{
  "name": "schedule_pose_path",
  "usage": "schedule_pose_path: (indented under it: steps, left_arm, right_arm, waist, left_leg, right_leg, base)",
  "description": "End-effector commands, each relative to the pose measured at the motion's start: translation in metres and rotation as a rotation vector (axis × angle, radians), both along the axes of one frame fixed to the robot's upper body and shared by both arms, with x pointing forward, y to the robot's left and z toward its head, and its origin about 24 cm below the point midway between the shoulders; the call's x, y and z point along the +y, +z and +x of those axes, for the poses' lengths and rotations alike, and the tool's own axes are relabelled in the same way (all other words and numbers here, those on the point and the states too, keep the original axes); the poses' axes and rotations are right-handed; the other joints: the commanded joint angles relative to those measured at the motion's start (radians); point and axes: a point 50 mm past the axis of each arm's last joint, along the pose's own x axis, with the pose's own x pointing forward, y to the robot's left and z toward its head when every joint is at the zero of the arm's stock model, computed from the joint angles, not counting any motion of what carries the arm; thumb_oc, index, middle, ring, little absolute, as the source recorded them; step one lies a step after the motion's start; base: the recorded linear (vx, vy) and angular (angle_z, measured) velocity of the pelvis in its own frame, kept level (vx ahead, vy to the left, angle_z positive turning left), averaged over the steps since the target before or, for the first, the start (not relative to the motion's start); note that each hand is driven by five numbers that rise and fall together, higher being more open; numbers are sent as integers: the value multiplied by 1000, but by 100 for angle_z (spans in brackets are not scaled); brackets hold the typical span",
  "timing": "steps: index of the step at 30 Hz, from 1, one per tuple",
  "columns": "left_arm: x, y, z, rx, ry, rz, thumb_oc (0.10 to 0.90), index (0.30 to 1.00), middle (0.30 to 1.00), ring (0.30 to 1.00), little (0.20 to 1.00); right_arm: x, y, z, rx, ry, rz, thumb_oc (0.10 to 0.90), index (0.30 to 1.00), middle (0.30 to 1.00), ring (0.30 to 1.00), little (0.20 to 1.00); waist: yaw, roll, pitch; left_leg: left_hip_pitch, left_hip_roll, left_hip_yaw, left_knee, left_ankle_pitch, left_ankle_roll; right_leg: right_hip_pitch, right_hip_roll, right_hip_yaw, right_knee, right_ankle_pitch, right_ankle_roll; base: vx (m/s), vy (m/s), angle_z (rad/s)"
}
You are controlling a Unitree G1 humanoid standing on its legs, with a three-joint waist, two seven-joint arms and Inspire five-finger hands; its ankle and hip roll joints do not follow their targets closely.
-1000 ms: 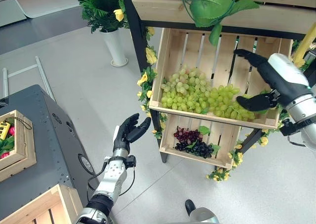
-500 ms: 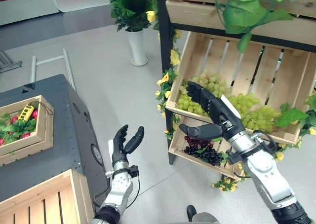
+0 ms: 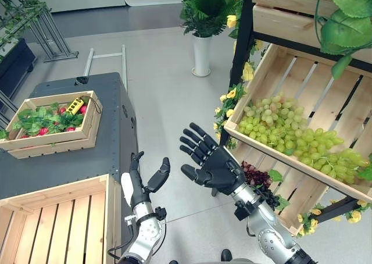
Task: Pick up the fruits from the basket on one side to the basket on the other side
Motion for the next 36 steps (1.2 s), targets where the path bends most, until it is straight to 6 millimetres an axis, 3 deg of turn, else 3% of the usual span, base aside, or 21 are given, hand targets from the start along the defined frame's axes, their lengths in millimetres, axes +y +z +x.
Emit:
schedule_pose_path:
  steps: [1, 2, 3, 4, 5, 7, 8, 10, 13, 14, 17, 21, 26, 33, 36]
  left_arm:
    - [-2, 30, 33, -206, -72, 39, 800, 900, 900, 900, 900]
    - [0, 28, 32, -194, -75, 42, 800, 900, 900, 900, 900]
    - [3, 23, 27, -167, -86, 35, 800, 900, 900, 900, 900]
    - [3, 23, 27, -167, -86, 36, 800, 900, 900, 900, 900]
    - [7, 17, 22, -132, -89, 27, 800, 900, 900, 900, 900]
    - [10, 13, 19, -104, -91, 18, 800, 900, 900, 900, 900]
    - [13, 8, 15, -66, -96, 5, 800, 900, 900, 900, 900]
    - [15, 3, 12, -31, -103, -5, 800, 900, 900, 900, 900]
    - [17, -13, 2, 71, -124, -66, 800, 900, 900, 900, 900]
    - [17, -13, 2, 71, -124, -66, 800, 900, 900, 900, 900]
    - [14, -38, -17, 238, -154, -112, 800, 900, 900, 900, 900]
    - [8, -62, -39, 441, -248, -129, 800, 900, 900, 900, 900]
    - [1, -82, -62, 660, -340, -117, 800, 900, 900, 900, 900]
    - [10, -98, -86, 896, -335, -147, 800, 900, 900, 900, 900]
    - [8, -99, -89, 916, -364, -159, 800, 900, 900, 900, 900]
  right_arm:
    - [9, 34, 10, -230, 16, 82, 800, 900, 900, 900, 900]
    - [6, 26, 10, -200, 5, 50, 800, 900, 900, 900, 900]
    - [-2, 5, 7, -136, -31, -22, 800, 900, 900, 900, 900]
    - [-2, 5, 7, -136, -31, -22, 800, 900, 900, 900, 900]
    - [-9, -13, 5, -72, -58, -72, 800, 900, 900, 900, 900]
    - [-14, -26, 2, -20, -91, -127, 800, 900, 900, 900, 900]
    - [-21, -44, -2, 44, -121, -186, 800, 900, 900, 900, 900]
    - [-25, -56, -5, 98, -146, -224, 800, 900, 900, 900, 900]
    - [-36, -93, -15, 235, -184, -376, 800, 900, 900, 900, 900]
    - [-36, -93, -15, 235, -184, -376, 800, 900, 900, 900, 900]
    - [-54, -132, -33, 418, -218, -534, 800, 900, 900, 900, 900]
    - [-76, -166, -61, 642, -263, -681, 800, 900, 900, 900, 900]
    - [-95, -183, -83, 768, -224, -919, 800, 900, 900, 900, 900]
    - [-103, -187, -85, 825, -229, -1001, 800, 900, 900, 900, 900]
    - [-101, -188, -87, 832, -232, -1003, 800, 900, 900, 900, 900]
  waist:
    - [12, -15, -9]
    - [14, -17, -9]
    - [17, -18, -10]
    - [17, -18, -11]
    - [17, -18, -13]
    - [17, -17, -13]
    - [15, -15, -11]
    - [15, -12, -9]
    - [20, -4, -7]
    - [20, -4, -7]
    - [26, 1, -7]
    - [30, 5, -10]
    - [39, 10, -16]
    - [44, 12, -23]
    - [42, 12, -27]
  left_leg:
    - [57, -31, 6, 10, -151, 22]
    - [58, -30, 3, 10, -151, 22]
    - [61, -29, -3, 10, -153, 20]
    - [60, -29, -2, 10, -152, 20]
    - [61, -29, -8, 10, -153, 19]
    - [61, -29, -11, 10, -152, 18]
    - [61, -29, -16, 10, -151, 19]
    - [61, -30, -19, 10, -149, 20]
    - [59, -33, -30, 10, -149, 22]
    - [59, -33, -30, 10, -149, 22]
    - [64, -33, -40, 10, -152, 24]
    - [68, -35, -44, 10, -155, 25]
    - [68, -38, -50, 10, -157, 30]
    - [69, -39, -57, 10, -155, 32]
    - [72, -39, -57, 10, -155, 34]
  right_leg:
    - [48, -8, -49, 10, -71, 10]
    - [51, -8, -53, 10, -71, 10]
    - [60, -9, -62, 8, -74, 9]
    - [59, -9, -61, 7, -73, 9]
    - [64, -8, -65, 6, -74, 8]
    - [66, -8, -67, 6, -76, 7]
    - [67, -9, -72, 10, -80, 4]
    - [68, -9, -75, 12, -81, 2]
    - [77, -9, -87, 10, -85, -2]
    - [77, -9, -87, 10, -85, -2]
    - [91, -8, -99, 10, -93, -6]
    - [101, -6, -106, 8, -99, -7]
    - [109, -2, -114, 4, -103, -10]
    - [113, 9, -115, 14, -116, -19]
    - [114, 13, -109, 19, -120, -21]
  base:
    - [12, -39, 16]
    - [20, -47, 15]
    - [16, -36, 14]
    - [29, -42, 11]
    - [20, -24, 10]
    - [8, -22, 10]
    - [-15, -16, 11]
    - [-21, -10, 9]
    - [-14, -1, 3]
    - [-9, 3, 4]
    - [1, 6, 8]
    - [1, 7, 11]
    - [-1, -2, 3]
    - [-5, -4, 3]
    - [0, 0, 0]
